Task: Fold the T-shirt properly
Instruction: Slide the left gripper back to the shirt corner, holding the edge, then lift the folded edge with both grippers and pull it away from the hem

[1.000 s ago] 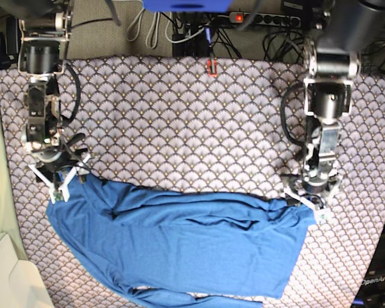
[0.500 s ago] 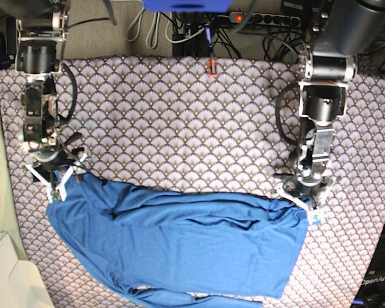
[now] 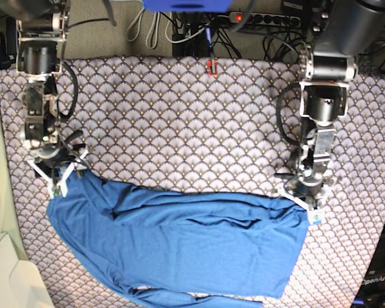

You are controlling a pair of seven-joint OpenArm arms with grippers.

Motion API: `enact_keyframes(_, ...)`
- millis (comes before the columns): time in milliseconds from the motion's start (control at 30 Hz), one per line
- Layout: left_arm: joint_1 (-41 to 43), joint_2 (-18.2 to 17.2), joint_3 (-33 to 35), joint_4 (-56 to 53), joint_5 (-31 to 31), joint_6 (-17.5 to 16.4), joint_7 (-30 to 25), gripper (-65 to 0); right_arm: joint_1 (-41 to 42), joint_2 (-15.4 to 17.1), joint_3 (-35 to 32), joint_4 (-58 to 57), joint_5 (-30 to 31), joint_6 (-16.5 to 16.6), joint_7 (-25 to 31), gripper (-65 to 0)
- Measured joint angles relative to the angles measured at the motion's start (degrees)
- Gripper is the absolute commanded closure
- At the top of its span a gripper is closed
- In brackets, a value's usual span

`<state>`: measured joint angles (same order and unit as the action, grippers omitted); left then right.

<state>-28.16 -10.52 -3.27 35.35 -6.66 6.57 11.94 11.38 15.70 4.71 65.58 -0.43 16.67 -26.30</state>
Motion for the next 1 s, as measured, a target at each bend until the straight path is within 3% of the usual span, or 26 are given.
enact_keyframes(133,-0.2,-1.4,2.7,0.0,0.0,0.2,0.3,-0.4,0.1,0.0,0.0,-0.4,-0.1,0.0,1.0,-35.7)
enact_keyframes(267,-0.3,-2.5,5.3,0.0,0.0,0.3,0.7,-0.4,-0.1,0.0,0.0,-2.4,0.1,0.0,5.0,-18.1)
enact_keyframes(367,-1.1,-2.7,6.6,-0.1,0.0,0.5,2.1,-0.4,0.3,0.0,0.0,-3.7,0.5,0.1,5.3,-2.5)
enact_keyframes(400,-1.2,-2.9,6.8,-0.1,0.0,0.4,2.3,-0.4,0.4,0.0,-0.1,-3.7,0.5,0.1,5.4,0.0)
enact_keyframes(633,-1.1,-3.8,7.2,0.1,0.0,0.6,2.5,-0.4,-1.1,3.6,0.1,-3.5,0.6,0.5,5.7,0.0)
enact_keyframes(800,-0.5,-5.0,7.6,6.3,-0.5,0.5,10.5,-0.4,-5.5,4.5,0.0,0.5,0.3,0.4,7.5,0.0)
enact_keyframes(1000,3.8,-5.9,7.6,15.9,-0.2,0.2,15.8,-0.4,-10.4,5.6,-0.3,6.7,0.2,0.6,6.8,0.0)
